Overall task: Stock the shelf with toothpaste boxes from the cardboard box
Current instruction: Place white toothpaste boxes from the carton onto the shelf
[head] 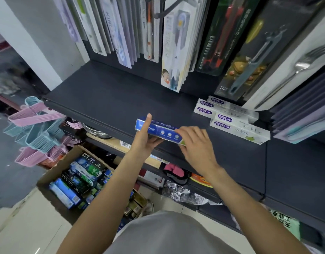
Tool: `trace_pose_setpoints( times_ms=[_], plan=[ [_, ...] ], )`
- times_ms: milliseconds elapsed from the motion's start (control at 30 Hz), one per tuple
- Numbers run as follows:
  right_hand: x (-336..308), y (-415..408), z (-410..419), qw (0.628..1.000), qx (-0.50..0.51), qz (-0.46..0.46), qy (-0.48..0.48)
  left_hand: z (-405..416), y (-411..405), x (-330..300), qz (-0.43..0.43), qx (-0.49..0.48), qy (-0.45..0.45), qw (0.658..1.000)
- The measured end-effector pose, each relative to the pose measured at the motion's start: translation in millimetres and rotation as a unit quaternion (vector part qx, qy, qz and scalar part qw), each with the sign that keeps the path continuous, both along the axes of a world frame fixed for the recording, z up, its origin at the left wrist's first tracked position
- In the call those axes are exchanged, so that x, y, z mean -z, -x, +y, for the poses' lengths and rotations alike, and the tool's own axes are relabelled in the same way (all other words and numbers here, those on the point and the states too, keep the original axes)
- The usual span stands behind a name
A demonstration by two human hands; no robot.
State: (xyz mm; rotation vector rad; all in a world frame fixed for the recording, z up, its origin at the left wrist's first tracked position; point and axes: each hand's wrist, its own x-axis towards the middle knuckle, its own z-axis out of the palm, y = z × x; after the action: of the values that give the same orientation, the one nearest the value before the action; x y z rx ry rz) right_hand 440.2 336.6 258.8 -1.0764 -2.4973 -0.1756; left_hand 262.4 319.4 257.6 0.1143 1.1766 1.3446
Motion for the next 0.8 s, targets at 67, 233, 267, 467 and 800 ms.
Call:
trace_pose_setpoints(
  times_ms=[67, 233, 267, 467, 800],
  plan=[
    [11.8, 6.1, -1.7, 0.997, -0.029, -0.01, -0.067, -1.6, -4.6, 2.8, -0.048, -0.036, -0.046, 0.997],
    [10.2, 6.2, -6.3, 0.992, -0.019, 0.083, 0.091, -4.4, 2.4, 3.6, -0.009, -0.049, -0.135, 0.99],
    [3.6, 7.1, -7.0, 0.977, 0.006, 0.118, 0.177, -4.4, 6.0, 2.5, -0.005, -0.043, -0.149, 0.988],
    [-6.9, 16.6, 20.6, 0.853, 0.06, 0.152, 0.496, 10.7, 21.5, 8.8, 0.038, -0.002, -0.134, 0.99],
    [48.8, 61.8, 109.8, 0.973, 0.14, -0.161, 0.092, 33.2, 65.2, 55.0, 0.66, 0.222, 0.08, 0.713]
  ],
)
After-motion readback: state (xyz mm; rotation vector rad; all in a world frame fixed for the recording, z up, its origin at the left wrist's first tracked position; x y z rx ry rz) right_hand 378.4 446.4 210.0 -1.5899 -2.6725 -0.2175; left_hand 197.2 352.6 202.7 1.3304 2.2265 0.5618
